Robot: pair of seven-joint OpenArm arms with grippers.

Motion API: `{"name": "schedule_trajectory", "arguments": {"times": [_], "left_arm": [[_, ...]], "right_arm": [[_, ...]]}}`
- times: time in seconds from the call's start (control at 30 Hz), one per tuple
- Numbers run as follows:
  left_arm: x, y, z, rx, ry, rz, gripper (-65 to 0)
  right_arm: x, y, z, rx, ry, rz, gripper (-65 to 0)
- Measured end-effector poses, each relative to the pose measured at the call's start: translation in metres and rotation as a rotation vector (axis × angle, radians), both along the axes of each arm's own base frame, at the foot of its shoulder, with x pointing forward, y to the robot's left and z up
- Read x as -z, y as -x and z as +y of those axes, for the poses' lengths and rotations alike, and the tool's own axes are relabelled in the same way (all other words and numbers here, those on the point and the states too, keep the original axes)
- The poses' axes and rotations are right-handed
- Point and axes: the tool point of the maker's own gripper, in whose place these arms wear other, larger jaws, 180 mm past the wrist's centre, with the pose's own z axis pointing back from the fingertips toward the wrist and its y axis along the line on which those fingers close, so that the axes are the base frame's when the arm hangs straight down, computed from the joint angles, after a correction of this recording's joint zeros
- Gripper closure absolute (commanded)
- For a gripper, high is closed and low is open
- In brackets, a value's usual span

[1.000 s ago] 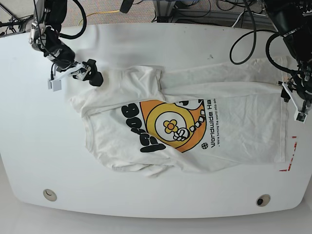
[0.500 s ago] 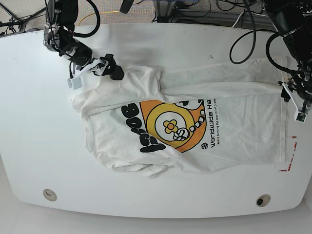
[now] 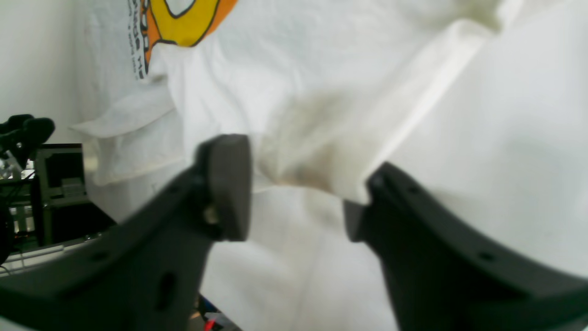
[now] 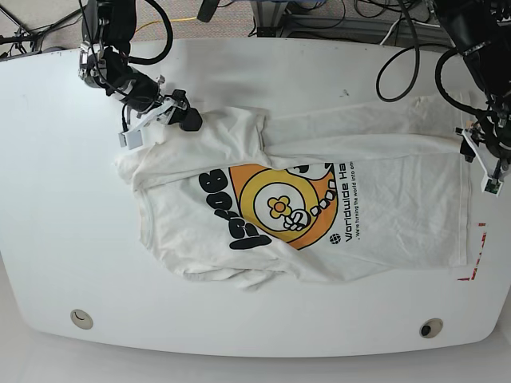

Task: Fold the T-shirt properly
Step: 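Grasp the shirt's shoulder edge with the right gripper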

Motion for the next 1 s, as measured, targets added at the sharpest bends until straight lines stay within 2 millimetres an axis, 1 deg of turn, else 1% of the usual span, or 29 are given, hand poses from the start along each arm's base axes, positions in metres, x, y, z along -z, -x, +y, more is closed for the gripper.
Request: {"name": "schedule_trajectory", "arguments": {"times": [0.07,0.1,0.13,0.23,0.4,0.47,0.53,0.63,0.8,0.87,1.0], "left_arm": [[0.002,0.003,0.0,-0.002,-0.001,0.011,-39.7],[0.002,0.003,0.0,-0.002,-0.001,0.011,-39.7],[0.002,0.003,0.0,-0.002,-0.002,0.01,-39.7],[0.002,0.002,0.0,-0.002,-0.002,0.008,-39.7],[0.003,0.002,0.001,-0.003,0.0,0.011,-39.7],[0.002,0.002,0.001,-0.003,0.0,0.01,-39.7],[0.003,0.002,0.0,-0.002,-0.001,0.011,-39.7],[0.003,0.002,0.0,-0.001,0.0,0.012,-39.7],[0.007,0.007,0.0,0.002,0.0,0.023,-39.7],[0.009,0.01,-0.001,0.002,0.0,0.034,-39.7],[0.011,0.011,0.0,0.001,-0.001,0.04,-39.7]], "right_arm": [[0.001,0.002,0.0,-0.002,0.004,0.005,-1.9],[0.001,0.002,0.0,-0.002,-0.001,0.007,0.0],[0.001,0.003,0.001,-0.004,-0.004,0.007,0.0],[-0.008,0.002,0.003,-0.015,0.005,-0.02,0.0],[-0.041,0.003,0.01,-0.058,0.03,-0.115,0.0],[-0.054,0.0,0.014,-0.073,0.032,-0.155,0.0],[-0.066,-0.005,0.016,-0.078,0.034,-0.197,0.0],[-0.073,-0.015,0.017,-0.083,0.041,-0.223,0.0],[-0.093,-0.046,0.019,-0.103,0.031,-0.333,0.0],[-0.092,-0.057,0.017,-0.097,0.03,-0.334,0.0],[-0.079,-0.076,0.008,-0.073,0.03,-0.3,0.0]]}}
